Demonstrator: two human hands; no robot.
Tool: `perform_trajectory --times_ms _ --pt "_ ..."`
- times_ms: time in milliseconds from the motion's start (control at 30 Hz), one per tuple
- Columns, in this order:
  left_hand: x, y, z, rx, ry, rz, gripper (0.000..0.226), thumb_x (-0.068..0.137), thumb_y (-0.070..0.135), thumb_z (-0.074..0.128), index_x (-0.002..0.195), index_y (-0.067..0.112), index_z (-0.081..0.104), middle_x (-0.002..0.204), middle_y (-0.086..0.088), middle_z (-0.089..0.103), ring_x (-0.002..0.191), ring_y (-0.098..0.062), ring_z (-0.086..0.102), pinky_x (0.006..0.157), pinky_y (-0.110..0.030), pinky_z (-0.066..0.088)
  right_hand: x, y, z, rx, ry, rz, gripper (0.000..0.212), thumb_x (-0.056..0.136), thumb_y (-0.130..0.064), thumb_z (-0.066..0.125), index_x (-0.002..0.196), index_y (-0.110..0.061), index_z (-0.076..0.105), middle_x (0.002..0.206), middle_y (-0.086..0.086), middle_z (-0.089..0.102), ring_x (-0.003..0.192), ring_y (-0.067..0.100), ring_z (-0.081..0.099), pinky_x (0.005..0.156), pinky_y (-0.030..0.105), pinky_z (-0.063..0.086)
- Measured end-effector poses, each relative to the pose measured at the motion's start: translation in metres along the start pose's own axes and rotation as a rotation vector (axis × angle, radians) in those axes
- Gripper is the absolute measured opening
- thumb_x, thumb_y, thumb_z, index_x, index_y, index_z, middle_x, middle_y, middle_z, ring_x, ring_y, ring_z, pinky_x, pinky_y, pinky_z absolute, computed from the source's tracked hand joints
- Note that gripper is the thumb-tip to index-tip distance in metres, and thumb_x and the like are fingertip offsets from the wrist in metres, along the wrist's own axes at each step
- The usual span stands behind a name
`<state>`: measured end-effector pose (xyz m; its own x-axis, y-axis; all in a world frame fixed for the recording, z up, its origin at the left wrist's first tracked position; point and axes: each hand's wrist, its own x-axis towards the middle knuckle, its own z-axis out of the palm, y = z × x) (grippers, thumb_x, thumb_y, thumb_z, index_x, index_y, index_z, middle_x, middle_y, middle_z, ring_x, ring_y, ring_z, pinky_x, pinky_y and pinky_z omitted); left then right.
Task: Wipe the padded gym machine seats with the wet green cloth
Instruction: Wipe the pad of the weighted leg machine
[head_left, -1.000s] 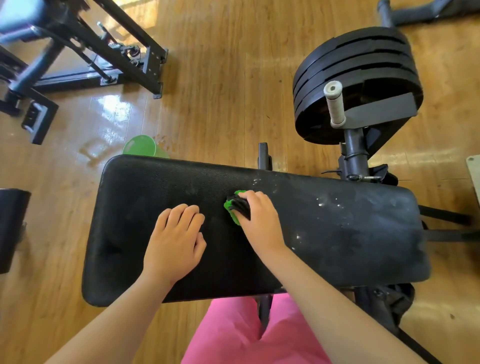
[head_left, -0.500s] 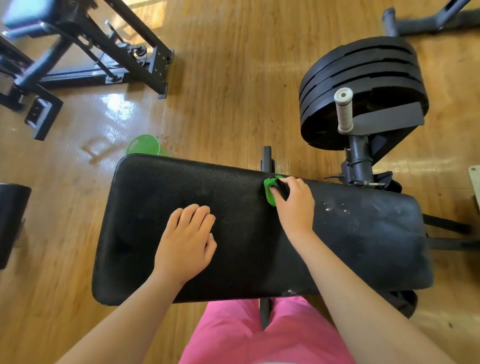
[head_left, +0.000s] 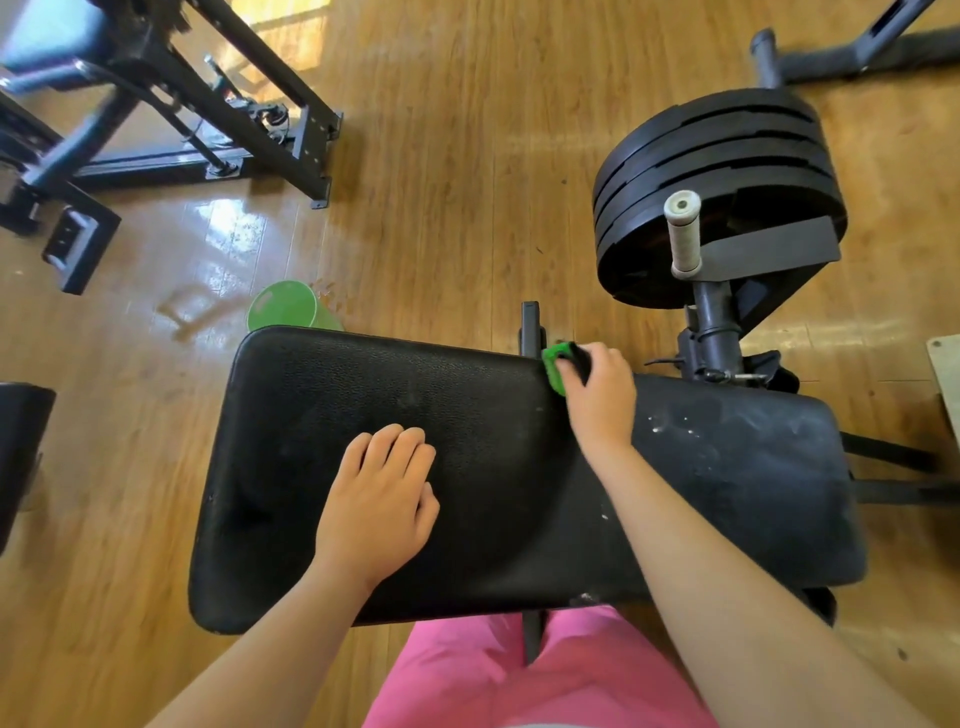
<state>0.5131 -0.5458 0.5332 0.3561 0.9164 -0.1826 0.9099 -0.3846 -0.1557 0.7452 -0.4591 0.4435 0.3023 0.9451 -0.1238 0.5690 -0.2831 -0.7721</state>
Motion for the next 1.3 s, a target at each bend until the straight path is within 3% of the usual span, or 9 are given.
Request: perform_trajectory --times_ms 167,433,633,867,1033,1300 --pt "0.0 -0.001 0.002 0.004 0.006 0.003 0.037 0.085 0.03 0.042 0.109 0.011 0.064 0.117 -0.007 0.061 0.114 -0.028 0.05 0.096 -0.042 0.034 0.018 0.032 -0.018 -0.11 -0.005 0.159 0.029 0.094 -0.028 0.06 0.114 -0.007 0.06 0.105 0.011 0.058 0.1 0.029 0.056 0.075 0.029 0.035" --pt "0.0 0.0 0.001 0.006 0.007 0.002 0.037 0.085 0.03 0.042 0.109 0.012 0.063 0.117 -0.006 0.06 0.114 -0.028 0.05 0.096 -0.042 0.035 -0.003 -0.043 0.022 0.061 -0.125 -0.124 0.022 0.09 -0.027 0.066 0.107 -0.012 0.064 0.099 0.002 0.057 0.091 0.012 0.051 0.075 0.022 0.035" --pt "0.001 0.0 0.001 0.004 0.015 -0.002 0.036 0.085 0.03 0.042 0.108 0.012 0.063 0.117 -0.006 0.059 0.114 -0.028 0.049 0.096 -0.042 0.035 0.004 -0.033 0.02 0.019 -0.169 -0.153 0.025 0.094 -0.031 0.06 0.109 -0.011 0.064 0.097 0.004 0.056 0.091 0.017 0.053 0.076 0.031 0.045" --pt "0.0 0.0 0.002 -0.002 0.024 -0.003 0.036 0.085 0.03 0.041 0.107 0.011 0.063 0.116 -0.007 0.059 0.114 -0.028 0.049 0.097 -0.043 0.034 0.022 0.044 -0.028 -0.201 -0.035 0.121 0.029 0.095 -0.026 0.058 0.115 -0.004 0.062 0.104 0.012 0.059 0.1 0.028 0.057 0.077 0.029 0.037" --pt "0.0 0.0 0.003 0.001 0.026 0.0 0.036 0.085 0.03 0.042 0.107 0.011 0.063 0.116 -0.007 0.059 0.113 -0.028 0.049 0.096 -0.042 0.035 0.018 0.055 -0.03 -0.252 0.015 0.191 0.033 0.095 -0.026 0.06 0.118 -0.003 0.062 0.109 0.017 0.061 0.104 0.033 0.057 0.077 0.032 0.038" --pt "0.002 0.0 0.003 0.006 0.011 -0.001 0.036 0.084 0.03 0.043 0.108 0.011 0.063 0.116 -0.007 0.059 0.114 -0.028 0.049 0.096 -0.043 0.035 -0.06 -0.016 0.01 -0.006 -0.062 -0.087 0.024 0.085 -0.022 0.07 0.106 -0.01 0.066 0.099 0.003 0.061 0.095 0.016 0.055 0.082 0.028 0.044"
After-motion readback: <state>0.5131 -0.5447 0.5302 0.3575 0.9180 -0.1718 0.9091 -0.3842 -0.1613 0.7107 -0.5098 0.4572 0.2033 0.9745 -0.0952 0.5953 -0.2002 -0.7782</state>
